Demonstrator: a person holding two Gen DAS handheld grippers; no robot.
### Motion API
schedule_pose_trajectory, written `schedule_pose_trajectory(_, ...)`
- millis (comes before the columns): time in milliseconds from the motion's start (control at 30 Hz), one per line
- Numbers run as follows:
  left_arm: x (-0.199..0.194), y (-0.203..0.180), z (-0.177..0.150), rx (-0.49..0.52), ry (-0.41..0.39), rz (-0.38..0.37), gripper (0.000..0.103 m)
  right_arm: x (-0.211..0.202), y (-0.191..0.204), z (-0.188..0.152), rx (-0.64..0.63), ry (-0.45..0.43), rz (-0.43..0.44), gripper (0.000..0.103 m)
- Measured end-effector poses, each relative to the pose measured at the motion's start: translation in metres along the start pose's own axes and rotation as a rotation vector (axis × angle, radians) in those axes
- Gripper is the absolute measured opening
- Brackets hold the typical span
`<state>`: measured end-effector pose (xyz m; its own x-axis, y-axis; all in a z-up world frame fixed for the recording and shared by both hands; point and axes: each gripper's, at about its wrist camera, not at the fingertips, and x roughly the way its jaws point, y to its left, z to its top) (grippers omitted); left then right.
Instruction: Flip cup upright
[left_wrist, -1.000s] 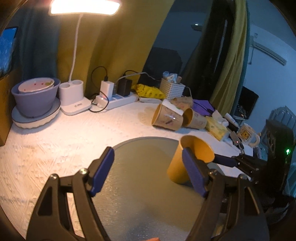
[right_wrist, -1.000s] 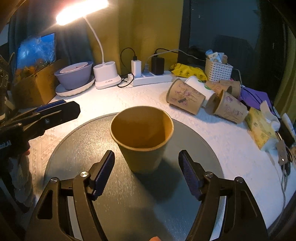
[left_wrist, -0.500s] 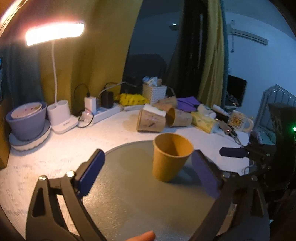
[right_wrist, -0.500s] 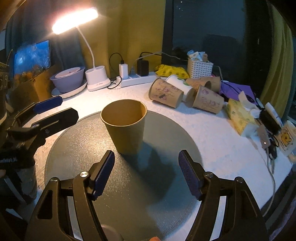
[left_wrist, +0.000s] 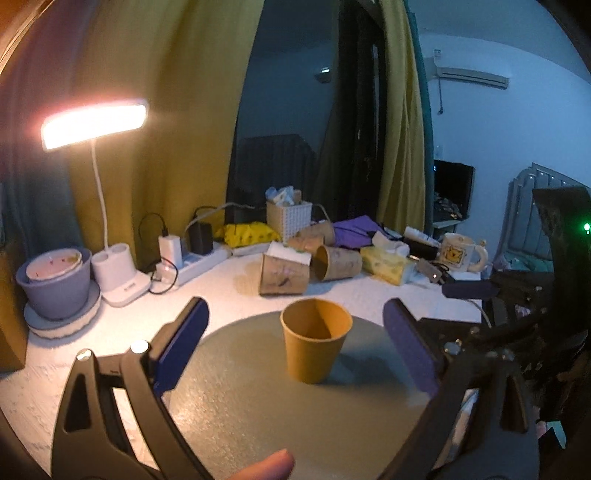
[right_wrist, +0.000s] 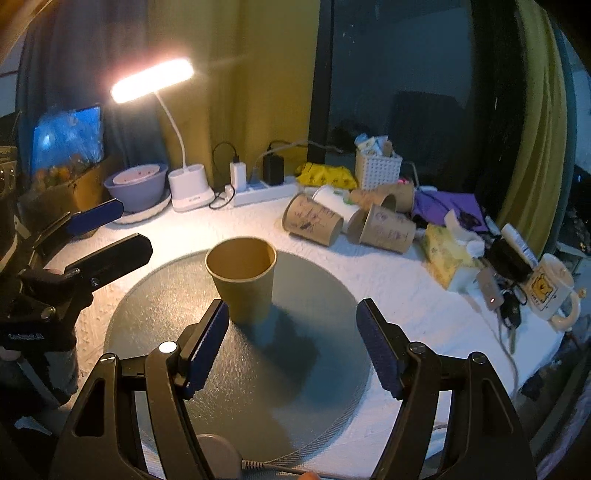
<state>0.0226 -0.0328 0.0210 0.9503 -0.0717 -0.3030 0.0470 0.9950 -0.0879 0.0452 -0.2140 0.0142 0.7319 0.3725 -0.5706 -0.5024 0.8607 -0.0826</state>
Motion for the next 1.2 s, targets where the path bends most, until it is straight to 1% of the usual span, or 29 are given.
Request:
schedule_pose_trajectory(67,-0.004,-0.002,0.004,0.02,-0.013,-0.009,0.096,-0.005,0.0,0.003,-0.001,-0.014,-0.005,0.075)
schedule_pose_trajectory(167,-0.008,-0.004,0.008,0.051,-0.035,-0.001,0.096,-0.012,0.0,0.006,0.0,-0.043,-0.015,0.075)
schedule_pose_trajectory(367,-0.023,-0.005,0.015,0.063,-0.098,-0.004,0.096,-0.027,0.006,0.014,-0.015,-0.106,-0.023,0.075)
schedule_pose_trajectory(467,-0.031,-0.004,0.018,0.058,-0.128,-0.005,0.096,-0.033,0.01,0.018,-0.022,-0.13,-0.019,0.075)
schedule_pose_trajectory(600,-0.044,0.003,0.021,0.014,-0.189,0.018,0.096,-0.038,0.015,0.021,-0.036,-0.153,-0.014,0.075)
schedule_pose_trajectory(767,-0.045,0.01,0.022,-0.007,-0.195,0.028,0.096,-0.037,0.019,0.022,-0.038,-0.16,-0.007,0.075)
schedule_pose_trajectory(1200,-0.043,0.012,0.02,-0.01,-0.19,0.032,0.096,-0.031,0.022,0.021,-0.043,-0.149,0.005,0.075)
